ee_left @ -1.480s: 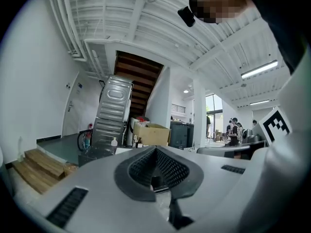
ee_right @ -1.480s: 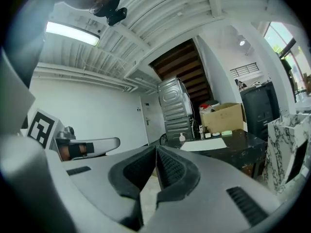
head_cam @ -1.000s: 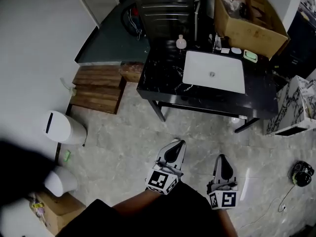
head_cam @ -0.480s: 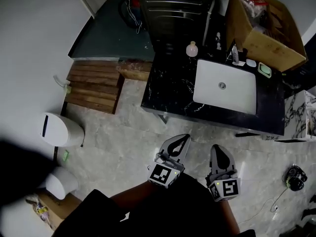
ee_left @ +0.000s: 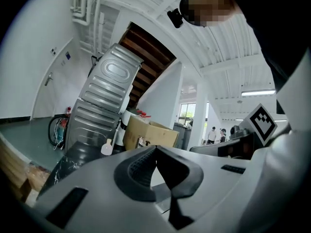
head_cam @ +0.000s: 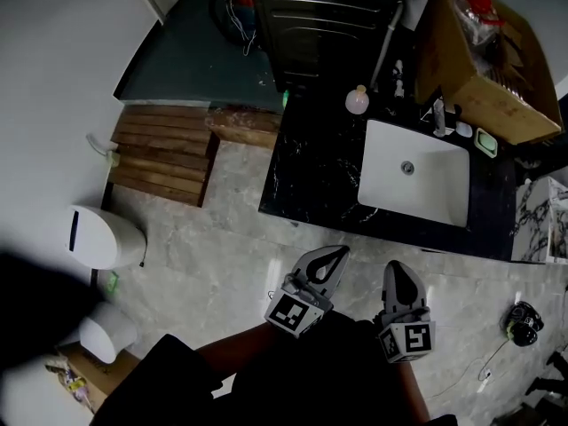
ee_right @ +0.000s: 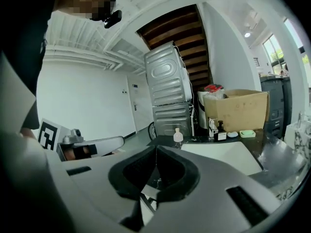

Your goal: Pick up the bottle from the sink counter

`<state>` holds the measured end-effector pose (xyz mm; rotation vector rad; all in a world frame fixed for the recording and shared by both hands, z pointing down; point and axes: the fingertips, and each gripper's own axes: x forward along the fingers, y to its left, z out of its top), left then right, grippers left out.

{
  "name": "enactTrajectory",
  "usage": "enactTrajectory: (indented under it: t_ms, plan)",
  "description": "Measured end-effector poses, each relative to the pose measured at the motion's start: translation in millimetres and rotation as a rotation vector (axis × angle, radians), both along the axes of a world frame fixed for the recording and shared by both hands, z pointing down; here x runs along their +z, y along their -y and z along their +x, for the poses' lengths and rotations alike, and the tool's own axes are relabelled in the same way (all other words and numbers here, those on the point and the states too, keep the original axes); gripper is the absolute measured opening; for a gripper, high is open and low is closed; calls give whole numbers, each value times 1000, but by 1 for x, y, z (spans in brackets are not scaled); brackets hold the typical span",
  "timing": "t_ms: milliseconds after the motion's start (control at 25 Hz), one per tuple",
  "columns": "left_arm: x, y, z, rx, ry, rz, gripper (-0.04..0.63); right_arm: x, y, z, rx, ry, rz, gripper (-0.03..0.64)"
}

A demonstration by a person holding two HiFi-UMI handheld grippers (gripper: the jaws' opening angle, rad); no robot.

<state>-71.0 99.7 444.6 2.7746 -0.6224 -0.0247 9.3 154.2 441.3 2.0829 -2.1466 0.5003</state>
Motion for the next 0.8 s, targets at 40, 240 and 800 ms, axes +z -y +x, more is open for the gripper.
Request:
enactTrajectory:
  t_ms: [40, 240, 800]
  plan:
    - [0, 4, 1, 4, -2, 2, 12, 0, 5, -1, 0, -2, -5, 38]
    - [12, 35, -11, -63, -9, -41, 12, 4, 24, -11, -47, -3, -31, 38]
    - [13, 77, -38, -151, 37, -11, 12, 5, 90, -10, -147, -6, 2, 40]
